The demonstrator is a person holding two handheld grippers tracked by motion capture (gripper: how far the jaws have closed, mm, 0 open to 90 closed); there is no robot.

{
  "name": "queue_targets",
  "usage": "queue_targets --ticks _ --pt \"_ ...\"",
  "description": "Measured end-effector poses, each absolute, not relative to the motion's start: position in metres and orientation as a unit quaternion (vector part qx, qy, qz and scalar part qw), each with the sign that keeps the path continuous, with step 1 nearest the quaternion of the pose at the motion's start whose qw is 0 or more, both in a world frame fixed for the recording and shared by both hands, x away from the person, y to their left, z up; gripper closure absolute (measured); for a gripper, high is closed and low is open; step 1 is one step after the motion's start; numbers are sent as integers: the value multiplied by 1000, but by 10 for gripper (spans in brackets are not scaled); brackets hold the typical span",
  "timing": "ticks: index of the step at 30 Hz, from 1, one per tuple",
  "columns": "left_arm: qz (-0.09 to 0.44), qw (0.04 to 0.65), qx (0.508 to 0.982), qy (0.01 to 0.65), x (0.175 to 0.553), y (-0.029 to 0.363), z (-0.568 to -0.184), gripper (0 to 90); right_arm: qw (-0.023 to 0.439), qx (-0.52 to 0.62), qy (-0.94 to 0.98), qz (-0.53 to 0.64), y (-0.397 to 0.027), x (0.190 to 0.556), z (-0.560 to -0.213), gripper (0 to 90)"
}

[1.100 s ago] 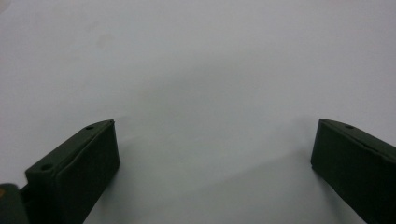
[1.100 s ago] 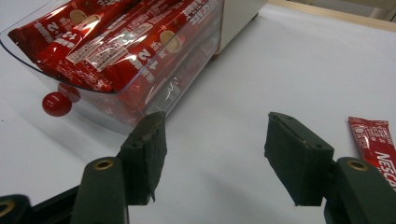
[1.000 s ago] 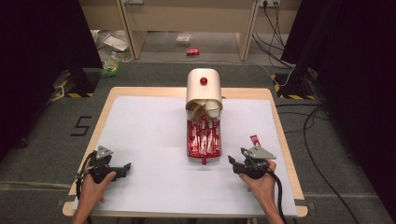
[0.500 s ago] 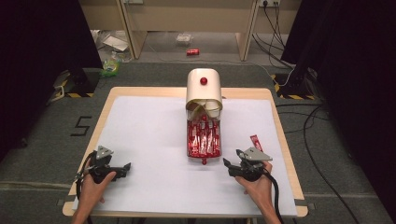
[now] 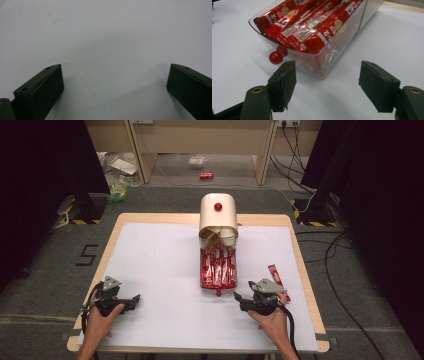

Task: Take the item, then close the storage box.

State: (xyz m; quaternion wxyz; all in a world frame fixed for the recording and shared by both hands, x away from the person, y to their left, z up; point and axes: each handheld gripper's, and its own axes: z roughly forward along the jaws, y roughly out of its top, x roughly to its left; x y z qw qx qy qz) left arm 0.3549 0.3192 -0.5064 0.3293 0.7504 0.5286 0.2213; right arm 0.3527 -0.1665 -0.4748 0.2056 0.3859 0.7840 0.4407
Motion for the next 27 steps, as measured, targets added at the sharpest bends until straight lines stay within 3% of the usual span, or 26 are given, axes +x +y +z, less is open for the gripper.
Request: queue_targets --ticks 27 --pt "222 329 751 528 355 319 -506 2 216 368 792 436 -146 357 -477 303"
